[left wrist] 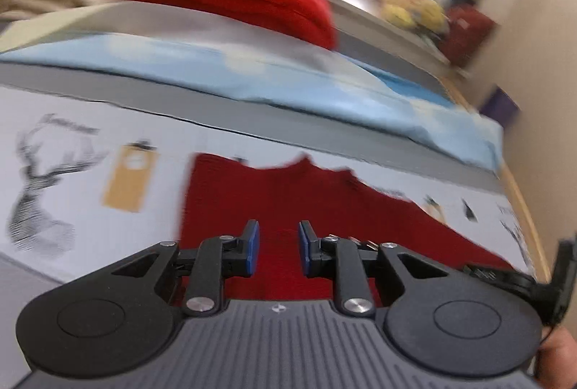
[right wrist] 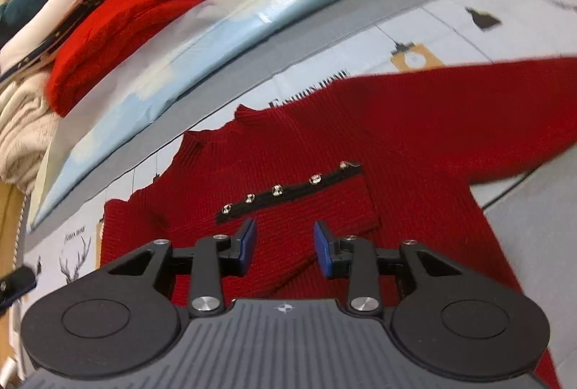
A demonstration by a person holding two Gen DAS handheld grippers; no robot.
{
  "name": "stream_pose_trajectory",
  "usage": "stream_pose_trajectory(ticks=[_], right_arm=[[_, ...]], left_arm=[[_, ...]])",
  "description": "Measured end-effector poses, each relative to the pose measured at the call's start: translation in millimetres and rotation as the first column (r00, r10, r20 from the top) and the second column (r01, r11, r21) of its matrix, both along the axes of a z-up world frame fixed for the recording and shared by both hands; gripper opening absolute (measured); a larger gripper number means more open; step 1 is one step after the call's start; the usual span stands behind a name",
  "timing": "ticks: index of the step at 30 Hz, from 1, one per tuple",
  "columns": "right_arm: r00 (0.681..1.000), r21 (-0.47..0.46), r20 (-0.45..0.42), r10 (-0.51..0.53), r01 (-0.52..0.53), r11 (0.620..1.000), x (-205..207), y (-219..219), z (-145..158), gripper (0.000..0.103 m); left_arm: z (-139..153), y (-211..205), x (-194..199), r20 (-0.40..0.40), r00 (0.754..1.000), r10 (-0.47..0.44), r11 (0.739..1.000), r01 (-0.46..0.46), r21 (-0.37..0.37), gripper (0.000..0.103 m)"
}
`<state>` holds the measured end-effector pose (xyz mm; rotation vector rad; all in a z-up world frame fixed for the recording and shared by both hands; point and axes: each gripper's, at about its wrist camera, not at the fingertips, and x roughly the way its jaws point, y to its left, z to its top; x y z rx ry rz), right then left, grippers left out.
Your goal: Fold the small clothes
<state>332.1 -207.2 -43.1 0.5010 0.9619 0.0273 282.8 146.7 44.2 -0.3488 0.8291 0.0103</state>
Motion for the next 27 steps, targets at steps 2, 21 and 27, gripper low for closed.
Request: stream_pose_trajectory(ticks=[2, 21, 27], right_arm=[[0.999, 0.04, -0.032, -0.039, 0.041, 0.998, 1, -6, -8, 0.037], [0.94, 0.186, -0.208, -0.271, 0.31, 0.932, 32, -38, -95, 0.041], [0.975, 0.106, -0.092, -0.202, 0.211, 0.972, 41, -34, -75, 0.015]], left_arm=[[-9, 13, -7, 0.018, 0.999, 0.042, 0.999, -0.042, 0.013, 0.024], [-56, 46, 36, -0.148, 0.985, 0.088, 0.996, -0.087, 0.016, 0.024], [-61, 47, 39, -0.166, 0.983, 0.074, 0.997, -0.071, 0.028, 0.024]])
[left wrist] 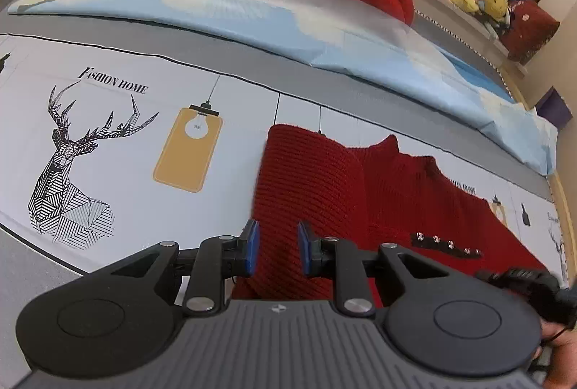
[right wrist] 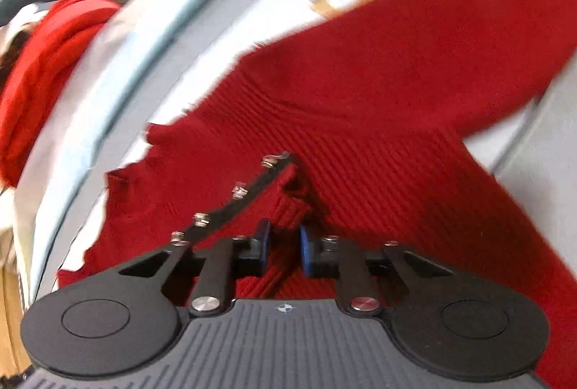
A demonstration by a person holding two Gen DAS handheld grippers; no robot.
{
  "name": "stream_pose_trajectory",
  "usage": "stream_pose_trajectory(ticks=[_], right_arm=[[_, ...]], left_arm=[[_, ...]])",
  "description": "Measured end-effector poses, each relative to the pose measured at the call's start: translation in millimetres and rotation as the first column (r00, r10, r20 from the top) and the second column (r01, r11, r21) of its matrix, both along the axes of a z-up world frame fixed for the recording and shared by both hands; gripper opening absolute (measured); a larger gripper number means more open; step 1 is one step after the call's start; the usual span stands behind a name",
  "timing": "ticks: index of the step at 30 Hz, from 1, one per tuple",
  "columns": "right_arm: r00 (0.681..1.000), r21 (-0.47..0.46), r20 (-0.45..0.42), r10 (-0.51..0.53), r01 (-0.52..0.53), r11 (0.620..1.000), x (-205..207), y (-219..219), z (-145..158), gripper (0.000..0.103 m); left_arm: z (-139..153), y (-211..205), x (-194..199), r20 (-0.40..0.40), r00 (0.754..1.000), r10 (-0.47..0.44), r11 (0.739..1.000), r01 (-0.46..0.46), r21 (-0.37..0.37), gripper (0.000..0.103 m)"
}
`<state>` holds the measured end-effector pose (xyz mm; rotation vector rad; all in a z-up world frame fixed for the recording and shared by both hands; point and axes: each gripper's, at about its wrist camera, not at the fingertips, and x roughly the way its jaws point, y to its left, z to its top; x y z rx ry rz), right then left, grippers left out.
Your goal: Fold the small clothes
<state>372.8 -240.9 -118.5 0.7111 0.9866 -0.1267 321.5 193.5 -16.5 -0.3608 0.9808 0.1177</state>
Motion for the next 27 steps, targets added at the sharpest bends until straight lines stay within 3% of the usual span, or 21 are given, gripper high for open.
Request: stream_pose_trajectory(ticks=[3, 6, 7, 8, 10, 12, 14, 16, 18, 20, 23, 26, 27], right_arm=[[0.984, -0.007, 0.175, 0.024, -0.024, 1.0, -4, 1, 42, 0.015], [0.929, -0.077, 0.369, 0.007, 0.023, 0.997, -18, -2, 85, 0.015], [0.925, -0.076, 0.38, -0.02, 0.053, 0.996, -21, -7, 88, 0.015], [0.939, -0.078, 0.34, -0.045, 0.076, 0.994, -20, -13, 85, 0.015], [0.98, -0.102, 0.17, -0.102, 0.12, 0.987, -13, -26, 68, 0.017], [0.981, -0.083, 0.051, -0.189, 0.193, 0.978, -16, -42, 48, 0.017], [0.973, -0.091, 0.033, -0.229, 0.231, 0.969, -19, -47, 45, 0.018], [0.978, -0.106, 0.078, -0.196, 0.203, 0.973, -19, -46, 53, 0.02], [0.988, -0.043, 0.107, -0.113, 0.118, 0.992, -15, -41, 54, 0.031], [0.994, 0.044, 0.095, -0.052, 0.048, 0.998, -8, -41, 44, 0.034], [0.999, 0.049, 0.005, -0.033, 0.033, 0.998, -6, -43, 23, 0.036], [0.985, 0.029, -0.162, -0.055, 0.06, 0.998, -6, -50, -6, 0.039], [0.983, 0.06, -0.168, -0.077, 0.088, 0.994, -10, -54, -9, 0.039]], left_arm=[[-2, -2, 1, -0.003, 1.0, -0.011, 1.0, 0.011, 0.012, 0.024], [-5, -3, 2, -0.006, 1.0, -0.02, 1.0, 0.02, 0.017, 0.024], [-7, -4, 2, -0.011, 1.0, -0.022, 1.0, 0.022, 0.021, 0.024], [-8, -5, 2, -0.015, 1.0, -0.022, 0.999, 0.022, 0.023, 0.024], [-12, -6, 3, -0.025, 0.999, -0.026, 0.999, 0.026, 0.023, 0.024], [-14, -7, 3, -0.032, 0.999, -0.029, 0.999, 0.03, 0.025, 0.024], [-16, -9, 4, -0.035, 0.999, -0.03, 0.999, 0.031, 0.025, 0.024], [-17, -13, 4, -0.035, 0.999, -0.034, 0.999, 0.034, 0.021, 0.024], [-17, -17, 5, -0.036, 0.999, -0.042, 0.999, 0.042, 0.017, 0.024], [-16, -22, 5, -0.031, 0.998, -0.053, 0.998, 0.054, 0.011, 0.024], [-17, -28, 5, -0.032, 0.997, -0.068, 0.998, 0.069, 0.014, 0.024], [-19, -30, 4, -0.038, 0.997, -0.072, 0.997, 0.073, 0.018, 0.024], [-19, -30, 4, -0.041, 0.997, -0.071, 0.997, 0.072, 0.018, 0.024]])
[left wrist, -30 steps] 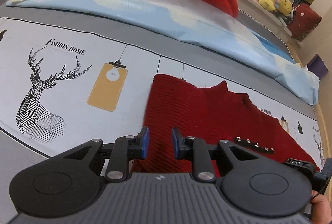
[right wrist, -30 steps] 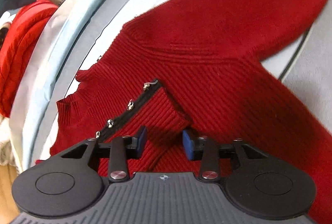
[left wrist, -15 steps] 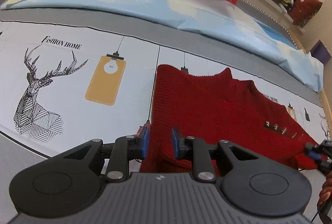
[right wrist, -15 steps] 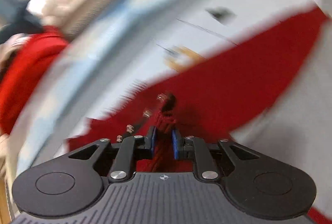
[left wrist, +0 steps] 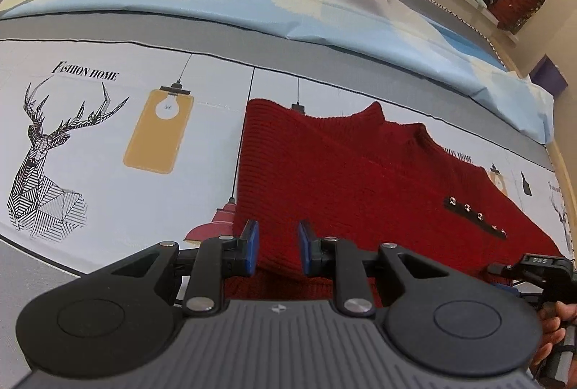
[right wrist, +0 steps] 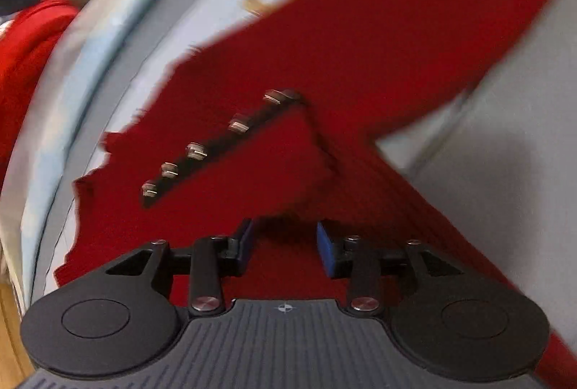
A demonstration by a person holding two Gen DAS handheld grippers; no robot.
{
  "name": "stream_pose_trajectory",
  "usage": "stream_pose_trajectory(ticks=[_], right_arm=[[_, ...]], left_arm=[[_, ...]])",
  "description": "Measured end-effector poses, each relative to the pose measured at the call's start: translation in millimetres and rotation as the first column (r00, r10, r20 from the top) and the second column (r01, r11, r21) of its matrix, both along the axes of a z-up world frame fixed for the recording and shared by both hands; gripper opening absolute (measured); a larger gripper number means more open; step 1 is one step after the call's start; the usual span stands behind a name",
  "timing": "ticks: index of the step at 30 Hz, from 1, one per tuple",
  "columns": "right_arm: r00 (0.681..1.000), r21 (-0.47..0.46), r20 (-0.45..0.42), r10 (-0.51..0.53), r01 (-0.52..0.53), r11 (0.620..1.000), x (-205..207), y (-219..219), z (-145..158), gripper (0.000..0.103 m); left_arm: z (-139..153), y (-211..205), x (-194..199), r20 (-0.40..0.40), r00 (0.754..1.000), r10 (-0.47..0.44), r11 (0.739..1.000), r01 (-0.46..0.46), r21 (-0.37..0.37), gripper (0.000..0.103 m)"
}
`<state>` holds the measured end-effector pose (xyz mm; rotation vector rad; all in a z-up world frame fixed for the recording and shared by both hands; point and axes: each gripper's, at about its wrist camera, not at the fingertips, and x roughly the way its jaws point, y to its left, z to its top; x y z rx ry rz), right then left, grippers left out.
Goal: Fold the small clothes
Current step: 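Fold the held sleeve across the sweater body with the right gripper and release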
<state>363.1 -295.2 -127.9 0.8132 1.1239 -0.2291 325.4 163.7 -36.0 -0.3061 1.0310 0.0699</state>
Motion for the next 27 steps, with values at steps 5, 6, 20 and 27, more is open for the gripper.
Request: stream_pose_trajectory(ticks=[5, 6, 20, 27], right_arm=[[0.996, -0.055, 0.094, 0.002, 0.003, 0.998, -3, -15, 32, 0.04], [0.994, -0.078, 0.11, 0.001, 0.007, 0.997, -4, -20, 38, 0.04], [0.935, -0.18, 0.196, -0.294, 0.329, 0.927, -48, -210, 25, 0.04], [0.831, 0.056, 0.213, -0.514, 0.515, 0.855, -64, -270, -18, 0.042]], left_arm=[[1, 2, -1, 0.002, 1.0, -0.004, 1.0, 0.004, 0.003, 0.024], [0, 3, -1, 0.002, 1.0, -0.003, 1.0, 0.003, 0.003, 0.024], [-1, -1, -5, -0.003, 1.0, -0.025, 0.999, 0.025, 0.028, 0.024], [-4, -9, -5, -0.009, 0.999, -0.046, 0.998, 0.047, 0.041, 0.024]])
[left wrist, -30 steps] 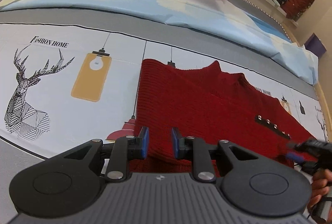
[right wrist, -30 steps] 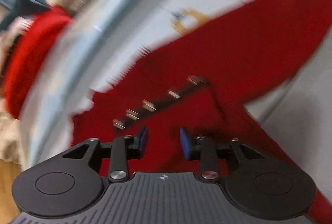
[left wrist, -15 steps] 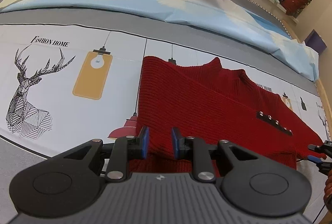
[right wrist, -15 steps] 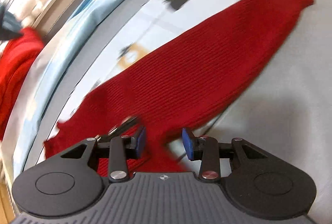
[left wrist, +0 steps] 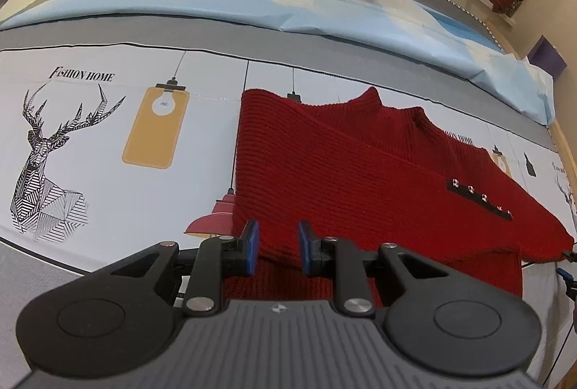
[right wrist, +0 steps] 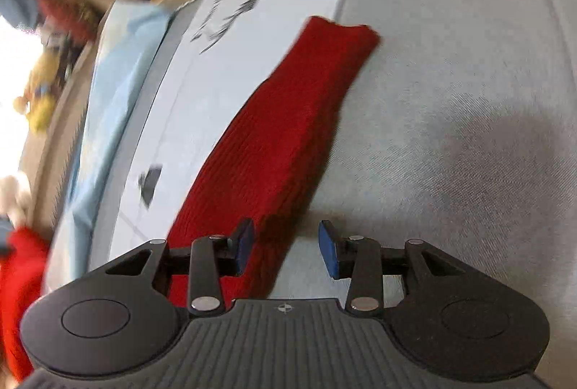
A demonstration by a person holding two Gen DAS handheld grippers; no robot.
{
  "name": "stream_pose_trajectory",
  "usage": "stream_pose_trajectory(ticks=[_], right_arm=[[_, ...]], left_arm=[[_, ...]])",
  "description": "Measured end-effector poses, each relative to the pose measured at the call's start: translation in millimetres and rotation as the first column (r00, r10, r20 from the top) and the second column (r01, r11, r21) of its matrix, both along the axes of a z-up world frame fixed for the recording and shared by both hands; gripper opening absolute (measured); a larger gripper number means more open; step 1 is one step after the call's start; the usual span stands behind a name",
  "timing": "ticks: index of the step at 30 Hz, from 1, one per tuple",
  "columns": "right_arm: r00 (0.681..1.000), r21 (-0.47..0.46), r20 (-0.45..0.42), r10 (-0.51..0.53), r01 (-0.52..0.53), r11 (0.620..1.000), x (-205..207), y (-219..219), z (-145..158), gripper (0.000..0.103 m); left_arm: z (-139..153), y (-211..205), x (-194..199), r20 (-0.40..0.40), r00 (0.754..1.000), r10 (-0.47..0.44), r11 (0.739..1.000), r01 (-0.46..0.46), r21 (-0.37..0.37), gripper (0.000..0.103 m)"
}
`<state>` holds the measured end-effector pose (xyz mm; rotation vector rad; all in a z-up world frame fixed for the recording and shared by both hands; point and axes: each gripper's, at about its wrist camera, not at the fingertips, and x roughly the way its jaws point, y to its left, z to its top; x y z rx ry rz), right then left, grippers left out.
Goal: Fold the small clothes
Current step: 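Fold the held sleeve across the sweater body with the right gripper and release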
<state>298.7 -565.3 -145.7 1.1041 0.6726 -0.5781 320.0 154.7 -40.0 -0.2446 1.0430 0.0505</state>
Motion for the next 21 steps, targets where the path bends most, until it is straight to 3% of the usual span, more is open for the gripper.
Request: stream_pose_trajectory(ticks=[6, 8, 9, 12, 15, 18, 20, 21], right_arm=[[0.995, -0.029, 0.081, -0.058, 0.06, 0.998, -2, -6, 0, 0.041], [0.995, -0.081, 0.081, -0.053, 0.059, 0.995, 1, -1, 2, 0.035], [0.996, -0.117, 0.072, -0.052, 0.06, 0.991, 1, 2, 5, 0.019], [0.997, -0.26, 0.049, -0.066, 0.077, 0.963, 7, 17, 26, 0.014], [0.999, -0.503, 0.045, 0.03, -0.003, 0.864, 30, 60, 69, 0.014], [0.977, -0.66, 0.093, 0.189, -0.082, 0.747, 47, 124, 115, 0.013], [0.916, -0.755, 0.128, 0.38, -0.159, 0.636, 51, 191, 147, 0.013], [0.866, -0.797, 0.135, 0.482, -0.194, 0.571, 49, 225, 158, 0.013]], left_arm=[[-2, 2, 0, -0.008, 1.0, -0.003, 1.0, 0.003, 0.001, 0.024], [-1, 4, -1, -0.007, 1.0, -0.001, 1.0, 0.001, -0.002, 0.024], [-1, 6, -1, -0.008, 1.0, 0.004, 1.0, -0.004, -0.004, 0.024], [3, 14, -2, -0.004, 1.0, 0.017, 1.0, -0.017, -0.019, 0.024], [7, 22, -2, 0.002, 0.999, 0.037, 0.999, -0.037, -0.028, 0.024], [14, 32, -3, 0.015, 0.998, 0.062, 0.997, -0.061, -0.047, 0.024], [19, 37, -3, 0.023, 0.997, 0.074, 0.996, -0.073, -0.058, 0.024], [21, 39, -3, 0.026, 0.996, 0.081, 0.995, -0.079, -0.065, 0.024]])
